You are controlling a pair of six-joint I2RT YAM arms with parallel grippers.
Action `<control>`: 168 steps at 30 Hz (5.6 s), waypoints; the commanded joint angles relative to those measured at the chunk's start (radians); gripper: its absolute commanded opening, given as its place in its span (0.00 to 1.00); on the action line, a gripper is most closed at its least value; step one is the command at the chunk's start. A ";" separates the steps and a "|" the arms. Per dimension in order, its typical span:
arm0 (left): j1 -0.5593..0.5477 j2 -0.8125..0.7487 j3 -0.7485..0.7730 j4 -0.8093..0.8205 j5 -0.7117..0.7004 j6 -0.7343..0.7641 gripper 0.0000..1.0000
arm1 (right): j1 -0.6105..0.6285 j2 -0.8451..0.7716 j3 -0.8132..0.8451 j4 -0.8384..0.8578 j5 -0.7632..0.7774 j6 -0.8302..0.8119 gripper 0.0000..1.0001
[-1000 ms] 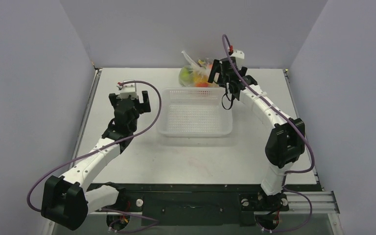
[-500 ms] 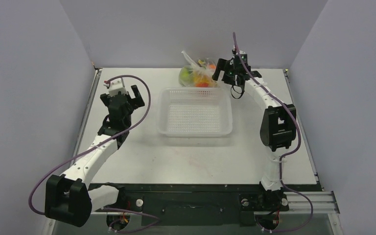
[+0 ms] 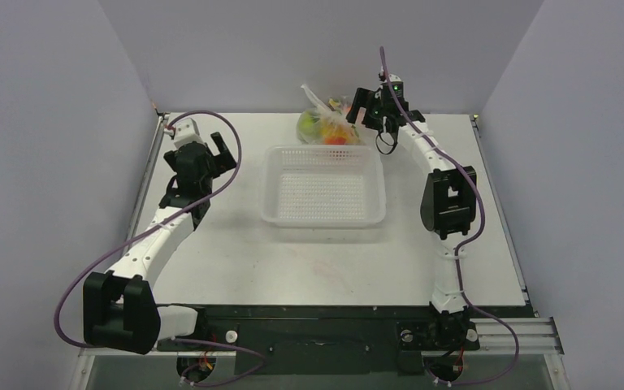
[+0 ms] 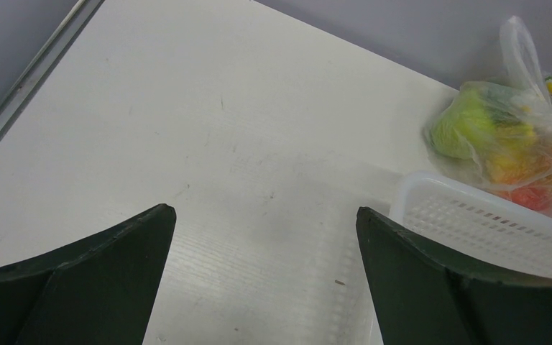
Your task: Take the fake fruits out of the plastic bag
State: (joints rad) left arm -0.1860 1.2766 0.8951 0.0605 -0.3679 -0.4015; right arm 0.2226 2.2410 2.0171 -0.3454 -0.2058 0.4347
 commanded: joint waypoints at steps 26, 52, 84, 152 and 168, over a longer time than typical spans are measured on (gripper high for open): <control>-0.017 0.087 0.212 -0.189 -0.017 0.024 0.97 | -0.068 -0.003 0.021 0.019 0.228 0.168 0.00; -0.203 0.011 0.240 -0.267 0.452 0.286 0.97 | -0.170 -1.034 -1.166 0.100 0.423 0.280 0.00; -0.520 0.167 0.275 -0.261 0.704 0.291 0.92 | 0.553 -1.441 -1.518 -0.041 0.253 0.413 0.14; -0.751 0.790 0.944 -0.354 0.383 -0.076 0.00 | 0.435 -1.799 -1.546 -0.277 0.690 0.530 0.00; -0.693 0.735 0.896 -0.230 0.617 -0.138 0.00 | 0.430 -1.856 -1.496 -0.241 0.550 0.372 0.28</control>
State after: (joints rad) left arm -0.8654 2.1075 1.8069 -0.2817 0.1272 -0.4980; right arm 0.6601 0.2905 0.4477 -0.6720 0.4408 0.9264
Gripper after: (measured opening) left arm 0.006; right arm 0.201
